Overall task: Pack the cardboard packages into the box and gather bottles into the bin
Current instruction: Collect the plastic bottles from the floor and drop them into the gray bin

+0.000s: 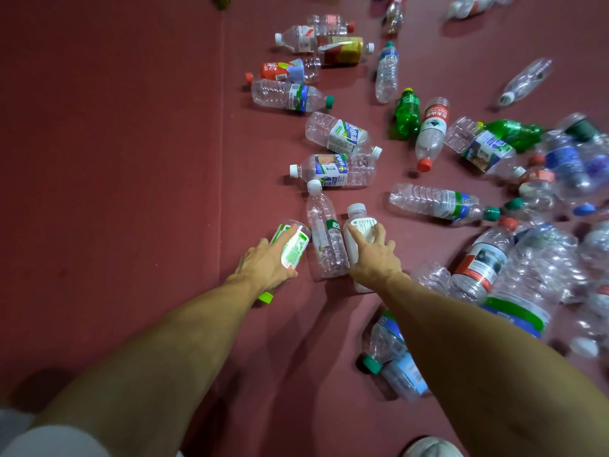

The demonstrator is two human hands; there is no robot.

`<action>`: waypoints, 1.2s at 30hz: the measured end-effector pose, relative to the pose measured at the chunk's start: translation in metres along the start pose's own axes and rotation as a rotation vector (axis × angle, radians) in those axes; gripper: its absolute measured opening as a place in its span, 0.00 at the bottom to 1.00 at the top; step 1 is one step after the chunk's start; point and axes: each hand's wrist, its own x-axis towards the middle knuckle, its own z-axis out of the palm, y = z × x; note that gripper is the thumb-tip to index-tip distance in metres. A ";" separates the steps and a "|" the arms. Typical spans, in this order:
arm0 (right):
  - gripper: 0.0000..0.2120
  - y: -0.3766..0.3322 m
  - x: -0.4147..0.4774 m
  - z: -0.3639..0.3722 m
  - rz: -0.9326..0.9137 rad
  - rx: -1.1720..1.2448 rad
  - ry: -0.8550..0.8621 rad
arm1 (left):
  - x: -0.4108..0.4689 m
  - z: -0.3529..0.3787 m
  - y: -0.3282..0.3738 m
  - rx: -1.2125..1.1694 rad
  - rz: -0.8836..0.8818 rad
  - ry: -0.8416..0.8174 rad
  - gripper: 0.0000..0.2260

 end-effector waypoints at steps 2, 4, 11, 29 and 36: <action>0.40 0.002 0.001 0.001 -0.017 0.003 -0.020 | 0.001 -0.001 0.001 -0.015 -0.008 -0.006 0.44; 0.41 0.004 0.001 -0.001 -0.037 0.003 -0.030 | 0.002 -0.002 0.001 -0.022 -0.014 -0.010 0.43; 0.42 0.003 -0.003 -0.024 -0.031 -0.029 -0.040 | 0.001 -0.016 0.005 0.000 0.001 0.009 0.41; 0.38 -0.199 -0.204 -0.405 -0.229 -0.130 -0.027 | -0.220 -0.420 0.127 -0.122 -0.088 0.201 0.40; 0.41 -0.308 -0.302 -0.555 -0.382 -0.183 -0.004 | -0.344 -0.597 0.140 -0.182 -0.205 0.336 0.41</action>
